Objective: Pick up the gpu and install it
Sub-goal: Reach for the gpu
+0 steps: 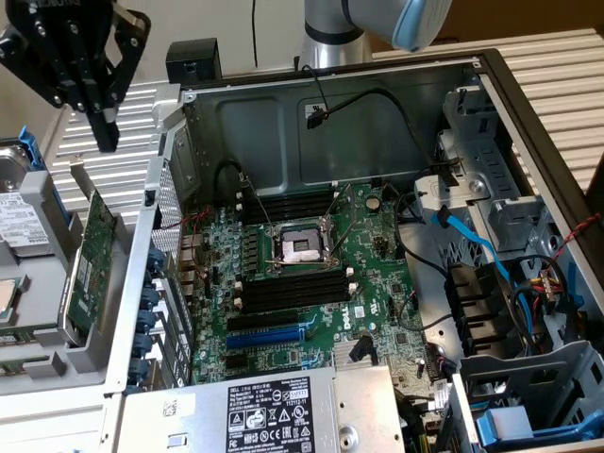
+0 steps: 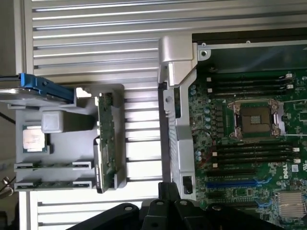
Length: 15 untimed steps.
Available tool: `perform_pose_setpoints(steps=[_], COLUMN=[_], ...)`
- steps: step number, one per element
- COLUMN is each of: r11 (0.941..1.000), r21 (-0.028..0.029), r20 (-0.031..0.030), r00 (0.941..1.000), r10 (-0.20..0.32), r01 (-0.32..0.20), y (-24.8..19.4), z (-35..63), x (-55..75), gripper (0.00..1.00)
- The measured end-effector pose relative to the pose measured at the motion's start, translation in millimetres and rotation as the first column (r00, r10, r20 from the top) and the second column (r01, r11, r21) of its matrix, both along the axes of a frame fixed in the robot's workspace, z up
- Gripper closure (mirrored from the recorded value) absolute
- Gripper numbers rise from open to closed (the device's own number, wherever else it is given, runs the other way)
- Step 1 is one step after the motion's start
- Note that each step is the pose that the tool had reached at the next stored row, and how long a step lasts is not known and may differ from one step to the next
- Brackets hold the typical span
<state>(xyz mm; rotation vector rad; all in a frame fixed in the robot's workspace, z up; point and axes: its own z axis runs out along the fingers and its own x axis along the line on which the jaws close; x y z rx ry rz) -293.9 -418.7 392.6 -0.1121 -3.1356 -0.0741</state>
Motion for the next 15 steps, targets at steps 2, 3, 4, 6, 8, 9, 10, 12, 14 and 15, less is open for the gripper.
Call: perform_pose_setpoints(steps=[2,3,4,6,8,9,10,12,14,15], r11=[1.0,1.0,1.0,1.0,1.0,1.0,1.0,1.0,1.0,1.0], r21=[0.0,-0.0001,0.0,0.0,0.0,0.0,0.0,0.0,0.0,-0.0001], r20=[-0.0001,-0.0002,-0.0003,-0.0006,-0.0009,-0.001,-0.0013,-0.002,-0.0029,-0.0035], r00=[1.0,1.0,1.0,1.0,1.0,1.0,1.0,1.0,1.0,1.0], r10=[0.0,0.0,0.0,0.0,0.0,0.0,0.0,0.0,0.0,0.0], r01=[0.0,0.0,0.0,0.0,0.0,0.0,0.0,0.0,0.0,0.0], y=[-1.1,-1.6,-2.0,-2.6,-3.1,-3.2,-3.3,-3.5,-3.5,-3.6], z=[0.0,0.0,0.0,0.0,0.0,0.0,0.0,-0.1,-0.1,-0.1], x=[-8.8,-13.7,-18.2,-27.1,-36.5,-41.0,-45.5,-54.4,-63.6,-68.1], gripper=[0.89,0.89,0.89,0.89,0.89,0.89,0.89,0.89,0.89,0.89])
